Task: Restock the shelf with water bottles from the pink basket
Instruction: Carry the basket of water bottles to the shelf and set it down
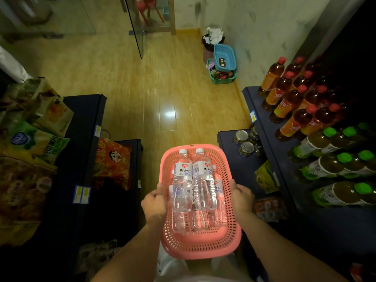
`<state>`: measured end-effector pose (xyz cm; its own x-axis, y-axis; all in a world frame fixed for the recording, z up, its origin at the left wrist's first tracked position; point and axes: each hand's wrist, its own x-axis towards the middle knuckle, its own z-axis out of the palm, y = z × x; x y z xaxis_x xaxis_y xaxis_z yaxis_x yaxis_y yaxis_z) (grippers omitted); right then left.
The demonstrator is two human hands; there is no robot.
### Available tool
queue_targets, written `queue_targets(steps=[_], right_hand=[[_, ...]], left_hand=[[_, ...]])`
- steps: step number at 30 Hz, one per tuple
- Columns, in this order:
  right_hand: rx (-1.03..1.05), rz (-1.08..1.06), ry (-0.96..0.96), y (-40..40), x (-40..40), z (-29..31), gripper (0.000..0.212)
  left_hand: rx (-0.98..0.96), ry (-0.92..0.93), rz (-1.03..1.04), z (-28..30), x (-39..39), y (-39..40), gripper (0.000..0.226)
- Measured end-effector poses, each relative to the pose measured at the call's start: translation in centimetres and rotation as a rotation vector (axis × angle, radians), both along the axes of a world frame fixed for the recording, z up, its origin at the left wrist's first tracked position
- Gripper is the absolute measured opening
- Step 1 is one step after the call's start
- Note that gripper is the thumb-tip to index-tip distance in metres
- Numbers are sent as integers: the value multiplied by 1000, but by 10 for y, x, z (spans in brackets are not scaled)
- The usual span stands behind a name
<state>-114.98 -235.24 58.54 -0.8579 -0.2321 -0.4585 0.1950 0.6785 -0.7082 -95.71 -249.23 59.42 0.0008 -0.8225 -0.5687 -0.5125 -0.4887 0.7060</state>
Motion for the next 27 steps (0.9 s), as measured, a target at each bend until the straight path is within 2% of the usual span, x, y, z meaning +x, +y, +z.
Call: queue_targets(steps=[27], right_hand=[[-79, -40, -62, 17, 13, 3, 44]], left_hand=[[-52, 99, -18, 8, 5, 12, 44]])
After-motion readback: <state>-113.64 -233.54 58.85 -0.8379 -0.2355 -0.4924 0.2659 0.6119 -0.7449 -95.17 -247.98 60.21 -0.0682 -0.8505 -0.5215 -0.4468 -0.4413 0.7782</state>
